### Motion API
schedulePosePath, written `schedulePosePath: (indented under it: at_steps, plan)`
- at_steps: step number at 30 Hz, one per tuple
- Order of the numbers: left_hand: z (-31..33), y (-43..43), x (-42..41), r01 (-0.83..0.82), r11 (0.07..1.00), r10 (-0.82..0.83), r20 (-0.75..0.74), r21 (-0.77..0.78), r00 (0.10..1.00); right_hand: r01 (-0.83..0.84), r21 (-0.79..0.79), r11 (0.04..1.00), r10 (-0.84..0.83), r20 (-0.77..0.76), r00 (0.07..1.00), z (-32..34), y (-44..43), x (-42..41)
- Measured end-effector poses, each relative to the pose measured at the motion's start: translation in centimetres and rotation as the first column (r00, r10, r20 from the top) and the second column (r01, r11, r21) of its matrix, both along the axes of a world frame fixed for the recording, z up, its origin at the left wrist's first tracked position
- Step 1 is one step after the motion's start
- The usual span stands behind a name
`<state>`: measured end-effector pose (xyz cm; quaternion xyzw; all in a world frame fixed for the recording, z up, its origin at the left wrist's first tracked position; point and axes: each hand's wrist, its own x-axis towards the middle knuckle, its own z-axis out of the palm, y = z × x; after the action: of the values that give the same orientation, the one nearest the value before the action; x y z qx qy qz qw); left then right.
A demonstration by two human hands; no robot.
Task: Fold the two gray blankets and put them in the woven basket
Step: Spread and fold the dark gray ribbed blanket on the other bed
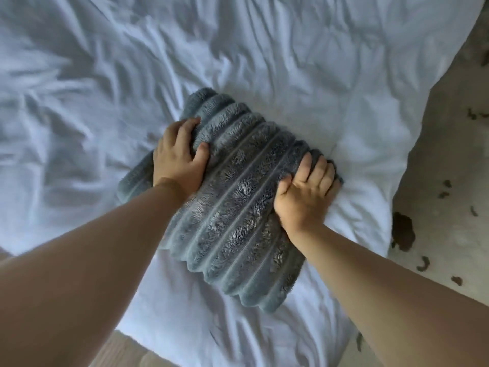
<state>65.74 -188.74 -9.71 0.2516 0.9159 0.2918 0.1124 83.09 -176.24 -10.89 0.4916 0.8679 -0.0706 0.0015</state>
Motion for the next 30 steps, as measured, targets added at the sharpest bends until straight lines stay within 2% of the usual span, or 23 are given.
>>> schedulePosePath:
  at_steps: [3,5,7,9,11,13,15,17,19,20,21,23,24,25,28,30]
  plan:
    - [3.6,-1.4,0.3,0.04,0.999,-0.033,0.215,-0.031,0.976,-0.026,-0.184,0.982,0.03,0.019,0.999,3.8,0.3,1.2]
    - [5.5,-2.4,0.1,0.067,0.997,-0.054,0.292,-0.036,0.955,-0.034,-0.353,0.935,0.018,-0.049,0.999,6.3,0.7,2.2]
    - [7.0,-3.2,-0.5,0.083,0.993,-0.049,0.354,-0.082,0.934,0.004,-0.497,0.868,-0.122,-0.205,0.971,8.5,0.5,3.4]
    - [7.7,-3.6,-1.4,0.085,0.986,-0.02,0.41,-0.141,0.912,0.08,-0.621,0.78,-0.332,-0.301,0.894,9.9,-0.3,4.7]
    - [8.0,-3.2,-2.8,0.076,0.98,0.026,0.501,-0.182,0.865,0.195,-0.767,0.611,-0.59,-0.278,0.758,10.0,-0.8,5.6]
    - [7.6,-2.9,-4.1,0.117,0.98,0.012,0.626,-0.164,0.779,0.256,-0.892,0.373,-0.759,-0.135,0.637,9.2,-1.1,5.9]
    - [6.5,-3.0,-5.6,0.197,0.976,-0.067,0.731,-0.093,0.679,0.27,-0.948,0.169,-0.79,0.034,0.612,8.2,-1.4,5.1]
    - [5.3,-2.4,-6.7,0.319,0.947,-0.164,0.792,-0.04,0.588,0.159,-0.987,0.013,-0.844,0.075,0.532,6.9,-1.9,4.9]
    - [4.2,-2.3,-7.6,0.32,0.947,-0.187,0.818,0.004,0.544,0.046,-0.998,-0.047,-0.9,0.062,0.431,5.6,-2.5,4.3]
    - [3.6,-2.5,-7.6,0.288,0.957,-0.182,0.816,0.02,0.548,0.055,-0.997,-0.058,-0.919,0.075,0.388,5.1,-2.8,3.9]
    - [2.9,-2.6,-7.4,0.266,0.963,-0.187,0.794,0.033,0.579,0.115,-0.992,-0.042,-0.929,0.081,0.36,4.6,-2.8,3.8]
    - [2.1,-2.5,-7.0,0.231,0.973,-0.163,0.735,0.008,0.659,0.248,-0.967,0.055,-0.936,0.037,0.35,4.3,-2.6,3.3]
    - [2.1,-2.3,-6.8,0.211,0.977,-0.132,0.73,-0.017,0.671,0.258,-0.962,0.086,-0.94,0.007,0.342,4.3,-2.5,3.2]
    - [2.4,-2.1,-6.7,0.205,0.978,-0.114,0.751,-0.029,0.65,0.22,-0.973,0.073,-0.945,0.003,0.326,4.5,-2.3,3.2]
    - [4.5,-1.5,-6.5,0.23,0.972,-0.066,0.877,-0.052,0.476,0.051,-0.994,-0.096,-0.946,0.108,0.306,6.6,-1.8,3.4]
    - [6.7,-1.1,-6.0,0.205,0.975,-0.012,0.909,-0.08,0.416,-0.008,-0.991,-0.136,-0.934,0.125,0.334,8.4,-1.4,3.8]
